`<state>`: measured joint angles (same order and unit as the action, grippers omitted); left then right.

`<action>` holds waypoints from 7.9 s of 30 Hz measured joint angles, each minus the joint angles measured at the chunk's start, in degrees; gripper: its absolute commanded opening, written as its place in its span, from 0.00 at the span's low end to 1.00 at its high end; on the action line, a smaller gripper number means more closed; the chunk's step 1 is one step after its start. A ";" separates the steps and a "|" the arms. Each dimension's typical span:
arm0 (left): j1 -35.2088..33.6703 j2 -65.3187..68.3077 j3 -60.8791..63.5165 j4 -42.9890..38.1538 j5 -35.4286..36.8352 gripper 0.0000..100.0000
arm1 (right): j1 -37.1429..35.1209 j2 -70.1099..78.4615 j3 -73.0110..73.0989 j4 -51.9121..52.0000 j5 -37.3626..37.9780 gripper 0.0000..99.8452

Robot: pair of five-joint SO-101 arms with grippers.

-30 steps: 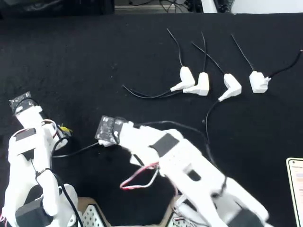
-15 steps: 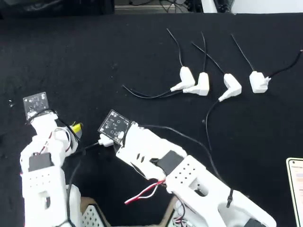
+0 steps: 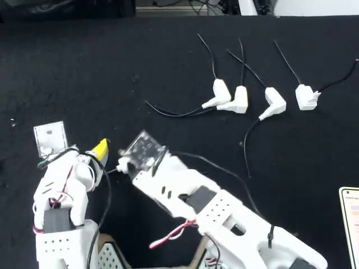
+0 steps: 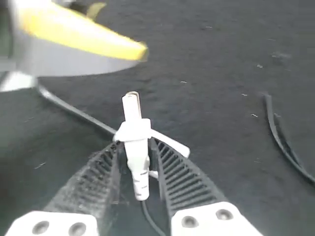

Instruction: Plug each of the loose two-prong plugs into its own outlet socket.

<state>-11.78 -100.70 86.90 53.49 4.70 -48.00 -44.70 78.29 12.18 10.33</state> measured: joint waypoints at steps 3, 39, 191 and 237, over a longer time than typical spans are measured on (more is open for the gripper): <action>0.09 -3.16 0.26 1.32 0.26 0.27 | -2.81 3.69 -0.09 -0.18 0.00 0.01; 8.97 -3.52 3.60 1.41 -5.19 0.27 | -3.60 -11.69 4.22 2.55 -0.44 0.01; -15.03 -2.81 8.44 0.35 -14.24 0.27 | 8.79 79.82 -97.58 76.13 -18.11 0.01; -21.10 -2.81 8.44 0.35 -11.52 0.27 | 4.92 66.29 -67.16 49.32 43.69 0.03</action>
<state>-32.88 -103.52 95.34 53.85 -6.81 -43.08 21.58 11.12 61.49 54.02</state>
